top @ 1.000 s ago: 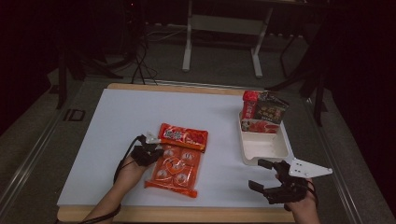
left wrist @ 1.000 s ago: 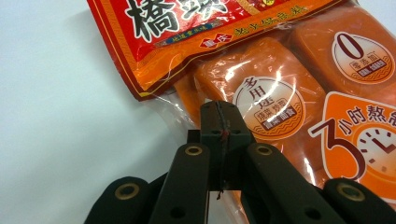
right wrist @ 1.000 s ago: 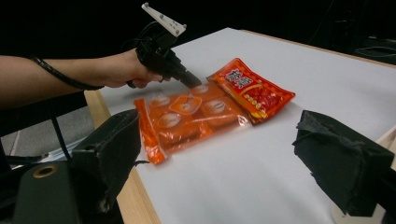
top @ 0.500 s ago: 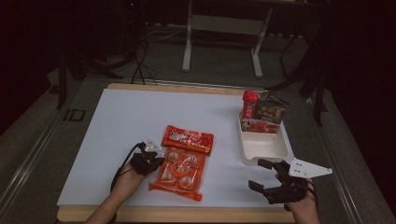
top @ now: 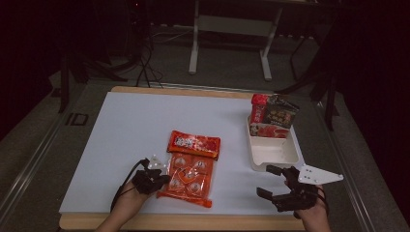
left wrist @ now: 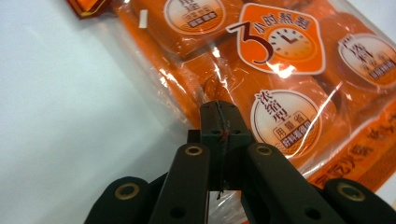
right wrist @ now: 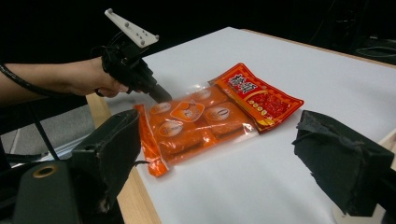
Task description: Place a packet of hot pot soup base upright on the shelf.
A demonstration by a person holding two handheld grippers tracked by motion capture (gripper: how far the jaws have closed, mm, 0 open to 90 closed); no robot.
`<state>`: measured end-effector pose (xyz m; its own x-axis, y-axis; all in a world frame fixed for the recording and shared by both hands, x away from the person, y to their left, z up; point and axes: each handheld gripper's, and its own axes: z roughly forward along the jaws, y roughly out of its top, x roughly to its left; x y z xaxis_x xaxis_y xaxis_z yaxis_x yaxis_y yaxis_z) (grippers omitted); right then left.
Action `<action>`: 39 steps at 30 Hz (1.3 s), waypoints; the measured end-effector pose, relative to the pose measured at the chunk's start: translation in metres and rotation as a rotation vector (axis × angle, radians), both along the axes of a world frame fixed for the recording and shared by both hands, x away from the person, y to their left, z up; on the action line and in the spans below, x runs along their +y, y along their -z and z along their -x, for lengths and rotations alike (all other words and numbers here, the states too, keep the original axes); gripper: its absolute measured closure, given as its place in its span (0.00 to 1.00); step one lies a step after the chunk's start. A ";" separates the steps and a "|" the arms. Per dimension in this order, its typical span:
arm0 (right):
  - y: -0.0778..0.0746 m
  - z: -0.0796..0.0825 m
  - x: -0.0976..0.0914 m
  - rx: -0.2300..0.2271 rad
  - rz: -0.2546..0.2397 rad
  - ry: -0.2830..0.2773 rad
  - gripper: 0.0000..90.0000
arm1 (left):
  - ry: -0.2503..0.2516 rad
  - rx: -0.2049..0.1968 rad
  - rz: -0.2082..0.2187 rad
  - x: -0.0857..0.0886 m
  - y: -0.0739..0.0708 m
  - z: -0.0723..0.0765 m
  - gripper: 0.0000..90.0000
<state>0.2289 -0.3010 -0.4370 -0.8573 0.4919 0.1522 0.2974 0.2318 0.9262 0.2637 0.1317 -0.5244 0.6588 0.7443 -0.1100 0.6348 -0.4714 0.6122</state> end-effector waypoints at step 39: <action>0.003 -0.001 -0.002 -0.008 -0.006 0.015 0.16 | 0.014 -0.022 0.224 0.012 -0.015 -0.011 0.59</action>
<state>0.2297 -0.3025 -0.4400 -0.8510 0.5038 0.1484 0.2937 0.2223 0.9297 0.2746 0.1435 -0.5090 0.6728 0.6939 -0.2567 0.6143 -0.3306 0.7165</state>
